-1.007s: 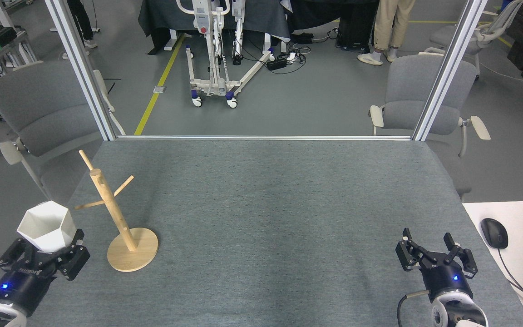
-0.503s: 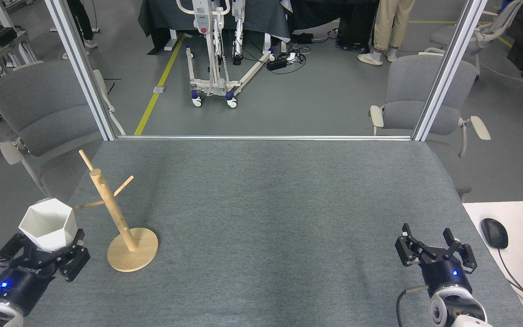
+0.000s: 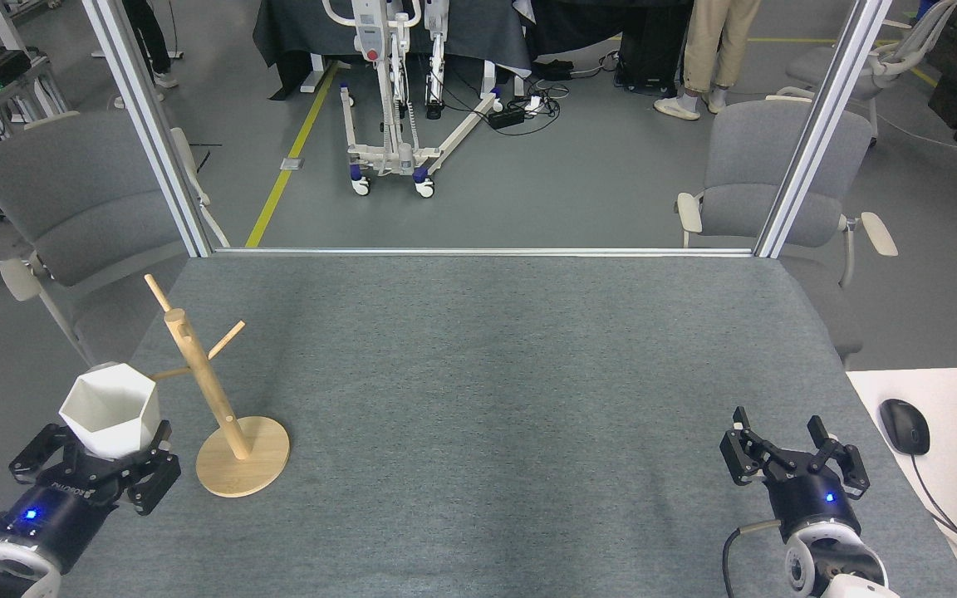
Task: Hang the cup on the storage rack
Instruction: 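Move the held cup with the left gripper beside the wooden rack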
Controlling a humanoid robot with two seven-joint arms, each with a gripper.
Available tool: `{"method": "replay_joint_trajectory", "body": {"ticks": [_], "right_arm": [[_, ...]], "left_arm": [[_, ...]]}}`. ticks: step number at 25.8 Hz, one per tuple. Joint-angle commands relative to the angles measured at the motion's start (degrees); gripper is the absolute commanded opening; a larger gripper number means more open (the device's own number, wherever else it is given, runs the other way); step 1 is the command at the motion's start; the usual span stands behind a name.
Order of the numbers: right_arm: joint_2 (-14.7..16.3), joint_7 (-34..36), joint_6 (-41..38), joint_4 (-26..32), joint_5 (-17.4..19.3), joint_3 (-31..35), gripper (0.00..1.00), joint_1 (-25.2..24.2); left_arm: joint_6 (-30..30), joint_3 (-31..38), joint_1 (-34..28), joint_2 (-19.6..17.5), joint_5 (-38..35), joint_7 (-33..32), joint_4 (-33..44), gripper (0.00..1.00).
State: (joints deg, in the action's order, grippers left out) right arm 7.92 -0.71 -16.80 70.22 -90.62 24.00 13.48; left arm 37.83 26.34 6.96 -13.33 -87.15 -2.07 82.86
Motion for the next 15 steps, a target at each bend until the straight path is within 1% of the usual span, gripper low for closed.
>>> {"method": "replay_joint_trajectory", "body": {"ticks": [1, 3, 7, 12, 15], "right_arm": [[0.0, 0.0, 0.0, 0.0, 0.0, 0.0, 0.99, 0.0], [0.0, 0.0, 0.0, 0.0, 0.0, 0.0, 0.99, 0.0], [0.0, 0.0, 0.0, 0.0, 0.0, 0.0, 0.99, 0.0], [0.0, 0.1, 0.0, 0.0, 0.1, 0.0, 0.99, -0.1], [0.0, 0.1, 0.0, 0.0, 0.1, 0.0, 0.99, -0.1]], "left_arm": [[-0.5, -0.9, 0.0, 0.1, -0.2, 0.0, 0.9, 0.0], [-0.7, -1.4, 0.0, -0.1, -0.4, 0.0, 1.3, 0.0], [-0.7, -1.5, 0.0, 0.1, -3.4, 0.0, 2.0, 0.0], [-1.2, -3.0, -0.1, 0.3, -4.1, 0.0, 2.0, 0.0], [-1.5, -3.7, 0.0, 0.4, -6.1, 0.0, 1.9, 0.0]]}}
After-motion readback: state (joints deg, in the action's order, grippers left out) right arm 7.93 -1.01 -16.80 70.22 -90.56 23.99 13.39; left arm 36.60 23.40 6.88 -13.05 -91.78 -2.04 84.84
